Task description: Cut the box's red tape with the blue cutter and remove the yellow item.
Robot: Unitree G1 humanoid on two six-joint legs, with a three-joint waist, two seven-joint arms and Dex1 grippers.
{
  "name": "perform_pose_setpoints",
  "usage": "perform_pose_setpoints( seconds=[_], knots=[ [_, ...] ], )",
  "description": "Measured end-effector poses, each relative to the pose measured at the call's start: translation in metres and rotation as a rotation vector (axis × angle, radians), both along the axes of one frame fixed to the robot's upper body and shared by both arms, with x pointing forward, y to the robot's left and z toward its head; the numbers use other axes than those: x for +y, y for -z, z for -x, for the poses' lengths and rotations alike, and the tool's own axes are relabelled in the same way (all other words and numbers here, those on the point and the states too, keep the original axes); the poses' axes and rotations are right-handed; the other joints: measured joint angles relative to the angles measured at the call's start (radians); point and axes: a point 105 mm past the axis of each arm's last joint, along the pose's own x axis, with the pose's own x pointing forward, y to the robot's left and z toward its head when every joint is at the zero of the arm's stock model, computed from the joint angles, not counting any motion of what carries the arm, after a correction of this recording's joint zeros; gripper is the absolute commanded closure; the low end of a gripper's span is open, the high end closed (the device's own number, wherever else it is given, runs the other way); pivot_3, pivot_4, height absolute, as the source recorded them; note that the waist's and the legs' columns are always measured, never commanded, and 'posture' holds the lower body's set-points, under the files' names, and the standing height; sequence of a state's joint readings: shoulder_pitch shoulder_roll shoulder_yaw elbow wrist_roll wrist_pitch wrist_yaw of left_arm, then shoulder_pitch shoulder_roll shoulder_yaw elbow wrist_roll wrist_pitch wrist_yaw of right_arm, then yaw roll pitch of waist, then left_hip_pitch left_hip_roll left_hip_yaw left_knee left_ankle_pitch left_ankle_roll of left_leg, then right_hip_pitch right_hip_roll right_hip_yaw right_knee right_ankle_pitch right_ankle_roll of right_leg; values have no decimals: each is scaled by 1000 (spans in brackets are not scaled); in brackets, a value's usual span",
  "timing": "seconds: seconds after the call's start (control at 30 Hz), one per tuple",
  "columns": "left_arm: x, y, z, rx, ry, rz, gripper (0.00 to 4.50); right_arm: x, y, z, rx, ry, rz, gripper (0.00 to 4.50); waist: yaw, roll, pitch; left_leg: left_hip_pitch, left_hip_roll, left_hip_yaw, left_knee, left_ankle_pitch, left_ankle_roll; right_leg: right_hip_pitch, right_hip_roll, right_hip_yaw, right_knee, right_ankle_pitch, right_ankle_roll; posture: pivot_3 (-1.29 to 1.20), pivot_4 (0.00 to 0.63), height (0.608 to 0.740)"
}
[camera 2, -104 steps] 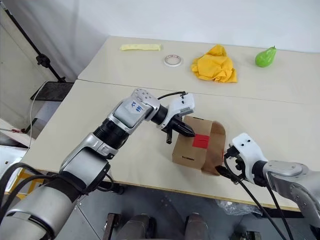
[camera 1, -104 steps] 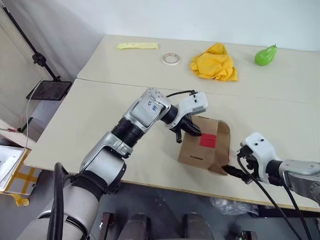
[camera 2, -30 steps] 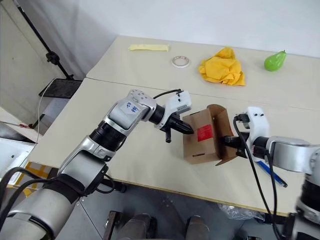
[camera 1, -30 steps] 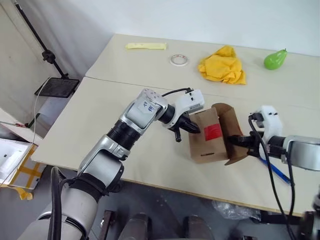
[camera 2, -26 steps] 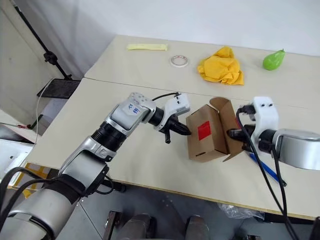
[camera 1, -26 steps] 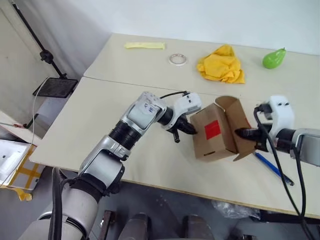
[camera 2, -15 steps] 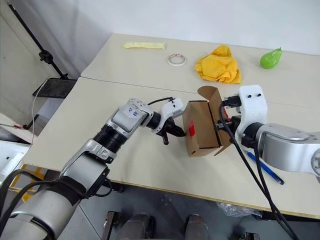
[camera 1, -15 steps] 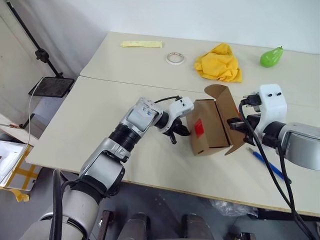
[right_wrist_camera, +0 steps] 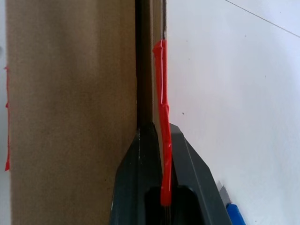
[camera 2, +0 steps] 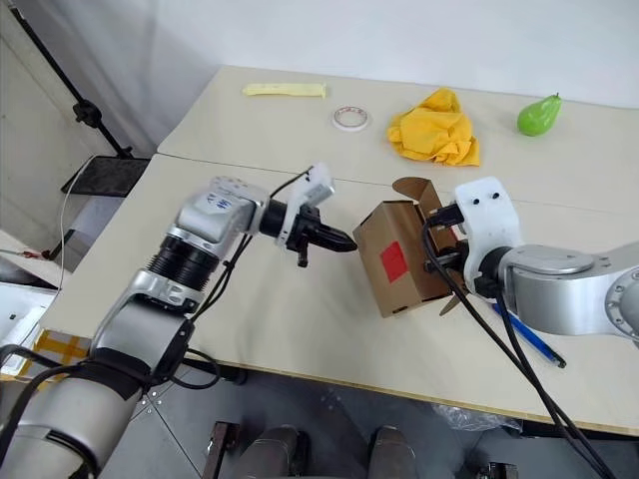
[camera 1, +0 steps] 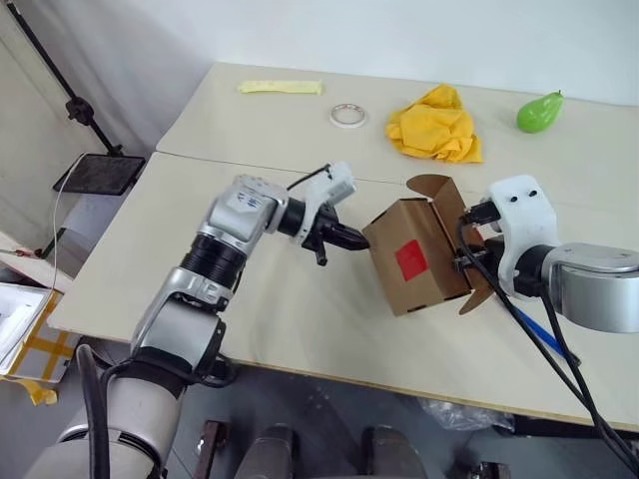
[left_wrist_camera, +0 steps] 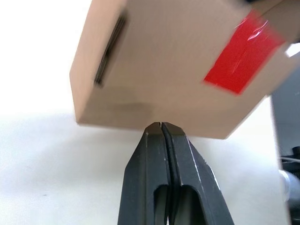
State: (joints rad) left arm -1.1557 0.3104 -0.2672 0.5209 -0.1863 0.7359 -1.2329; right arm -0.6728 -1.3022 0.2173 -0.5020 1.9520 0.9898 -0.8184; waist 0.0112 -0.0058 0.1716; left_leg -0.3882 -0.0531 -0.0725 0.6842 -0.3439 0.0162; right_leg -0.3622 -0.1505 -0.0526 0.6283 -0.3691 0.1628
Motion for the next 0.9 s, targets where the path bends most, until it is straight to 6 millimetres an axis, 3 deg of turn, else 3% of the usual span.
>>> perform_pose_setpoints(
  seconds=[0.23,0.4,0.53,0.7,0.9],
  knots=[
    [-10,-37,22,-22,137,140,4500,5,-2,-2,4,-28,49,4452,-9,0,0,-2,0,-1,0,0,0,0,0,-1,0,0,0,0,150,740],
    [-31,-45,36,-38,208,180,4500,5,-3,-3,9,-33,59,4452,-11,0,0,-2,0,-1,0,0,0,-1,0,-1,0,0,0,0,150,740],
    [-48,-39,34,-66,183,169,4500,6,-3,-2,9,-34,59,4452,-10,0,0,-2,0,0,0,0,0,0,0,-1,0,0,0,0,150,740],
    [-68,-11,21,-138,128,81,4500,12,-5,2,-5,-72,63,4452,-8,0,0,-2,-1,0,0,0,0,-1,0,-1,0,0,0,0,150,740],
    [-71,-5,19,-223,167,20,4500,13,-5,10,-18,-93,55,4452,-9,0,0,-2,-1,0,0,0,0,0,0,-2,0,0,0,0,150,740]
  ],
)
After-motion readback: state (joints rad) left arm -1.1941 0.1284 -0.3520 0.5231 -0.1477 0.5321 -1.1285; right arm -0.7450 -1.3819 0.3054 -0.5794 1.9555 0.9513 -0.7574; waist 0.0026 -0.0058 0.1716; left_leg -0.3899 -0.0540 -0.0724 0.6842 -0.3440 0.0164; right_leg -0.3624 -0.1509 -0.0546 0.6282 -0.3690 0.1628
